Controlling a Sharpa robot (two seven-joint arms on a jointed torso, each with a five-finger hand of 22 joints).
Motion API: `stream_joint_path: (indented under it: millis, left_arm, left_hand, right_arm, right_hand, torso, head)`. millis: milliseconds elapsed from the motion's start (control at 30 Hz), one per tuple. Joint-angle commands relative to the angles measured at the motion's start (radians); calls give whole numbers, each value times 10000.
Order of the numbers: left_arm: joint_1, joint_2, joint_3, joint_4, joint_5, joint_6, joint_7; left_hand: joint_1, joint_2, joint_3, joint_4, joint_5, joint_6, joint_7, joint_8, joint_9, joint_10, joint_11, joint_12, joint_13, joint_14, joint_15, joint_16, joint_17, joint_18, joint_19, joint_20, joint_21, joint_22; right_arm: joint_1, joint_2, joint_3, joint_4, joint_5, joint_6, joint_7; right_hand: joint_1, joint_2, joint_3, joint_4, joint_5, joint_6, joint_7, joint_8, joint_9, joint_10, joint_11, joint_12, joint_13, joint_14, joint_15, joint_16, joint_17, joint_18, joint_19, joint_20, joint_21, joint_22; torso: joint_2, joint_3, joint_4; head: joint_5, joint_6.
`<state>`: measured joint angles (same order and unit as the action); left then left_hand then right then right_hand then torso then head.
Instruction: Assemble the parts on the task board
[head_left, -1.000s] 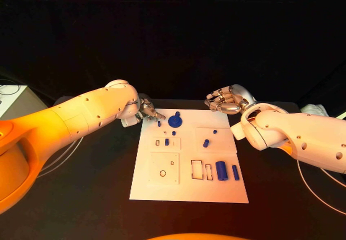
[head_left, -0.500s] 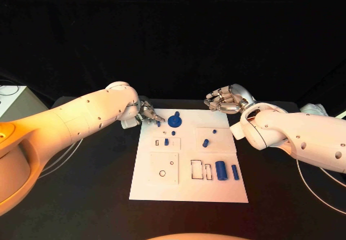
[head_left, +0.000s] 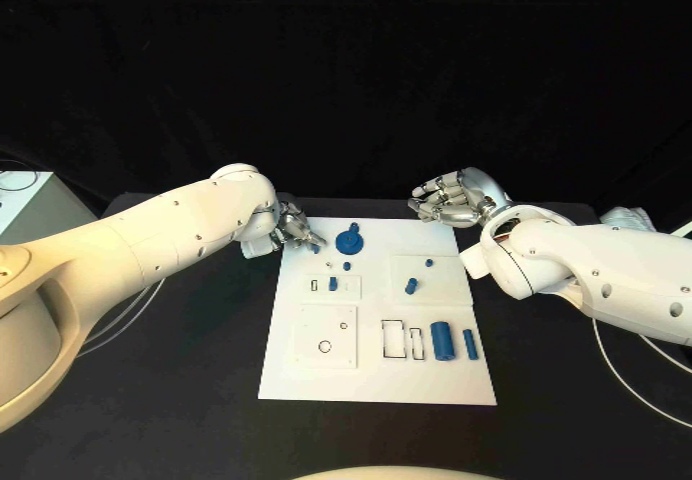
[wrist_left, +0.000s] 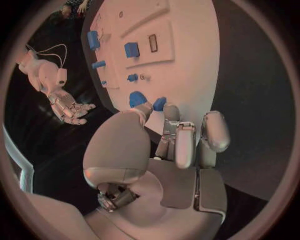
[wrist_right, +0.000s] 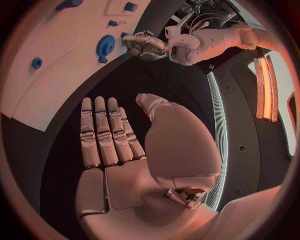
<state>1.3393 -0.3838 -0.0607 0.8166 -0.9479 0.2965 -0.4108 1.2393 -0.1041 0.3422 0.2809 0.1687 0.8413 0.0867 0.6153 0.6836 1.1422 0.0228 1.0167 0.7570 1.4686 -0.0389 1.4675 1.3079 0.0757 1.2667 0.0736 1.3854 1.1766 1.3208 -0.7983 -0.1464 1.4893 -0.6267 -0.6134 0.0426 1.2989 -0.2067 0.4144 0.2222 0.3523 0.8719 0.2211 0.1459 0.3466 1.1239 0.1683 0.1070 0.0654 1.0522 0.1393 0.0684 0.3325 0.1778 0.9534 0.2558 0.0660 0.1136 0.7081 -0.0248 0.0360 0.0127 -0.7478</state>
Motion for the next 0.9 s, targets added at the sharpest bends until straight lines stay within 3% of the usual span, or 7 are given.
stream_joint_path:
  millis: [33,167,333,467,567,900]
  left_arm:
    - [-7,18,-6,3,163,1,2]
    - [-8,4,-7,24,453,-272,24]
    - [-8,-83,-5,155,1056,-671,63]
    - [-8,-187,3,298,1480,-846,45]
    - [-8,-313,17,468,1752,-901,-10]
    - [-4,-820,47,1263,2080,-1011,-227]
  left_hand:
    - [203,37,190,-11,40,96,-38,125,81,25,-115,42,-13,464,-65,35,967,155,23,-5,-17,7]
    - [329,66,409,-17,38,93,-76,225,180,-12,-147,-10,-99,443,-93,0,908,163,-3,-27,-34,-23]
    - [568,22,1047,-101,28,37,-173,656,617,16,-232,-17,-162,437,-169,-10,890,161,-3,-86,-40,-10]
    - [788,-91,2261,-502,10,-131,-261,1217,1282,169,-340,44,-171,476,-284,37,955,142,75,-176,0,91]
    - [674,-234,3068,-789,17,-221,-285,1401,1559,288,-355,138,-94,496,-276,63,993,122,144,-206,45,184]
    - [275,-457,3990,-1249,16,-233,-301,1556,1849,420,-368,253,-39,536,-299,120,1080,98,235,-228,108,308]
  right_arm:
    - [2,7,4,-4,-45,61,92]
    - [2,8,4,-15,-45,69,84]
    - [2,7,4,-31,-45,88,72]
    - [2,7,4,-42,-45,102,65]
    - [1,5,3,-55,-45,118,54]
    - [-1,-15,2,-89,-41,140,37]
  right_hand:
    - [-21,23,7,-31,44,60,129,-13,-11,53,5,-31,-11,-5,-25,18,-13,68,-54,-24,-3,-12]
    - [-21,23,7,-31,44,60,129,-13,-11,53,5,-31,-11,-5,-25,18,-13,68,-54,-24,-3,-12]
    - [-21,23,7,-31,44,60,129,-13,-11,53,5,-31,-11,-5,-25,18,-13,68,-54,-24,-3,-12]
    - [-21,23,7,-31,44,60,129,-13,-11,53,5,-31,-11,-5,-25,18,-13,68,-54,-24,-3,-12]
    - [-27,23,9,-30,47,60,131,-16,-13,51,7,-33,-12,-11,-23,14,-25,67,-57,-23,-4,-21]
    - [-27,23,9,-30,47,60,131,-16,-13,51,7,-33,-12,-11,-23,14,-25,67,-57,-23,-4,-21]
  torso:
    - [0,-6,-9]
    - [-7,-4,-8]
    - [3,0,-3]
    - [5,1,1]
    - [5,3,8]
    - [-44,4,57]
  head:
    - [5,-5]
    - [4,-19]
    - [-13,-28]
    - [-29,-43]
    - [-36,-54]
    - [-3,-52]
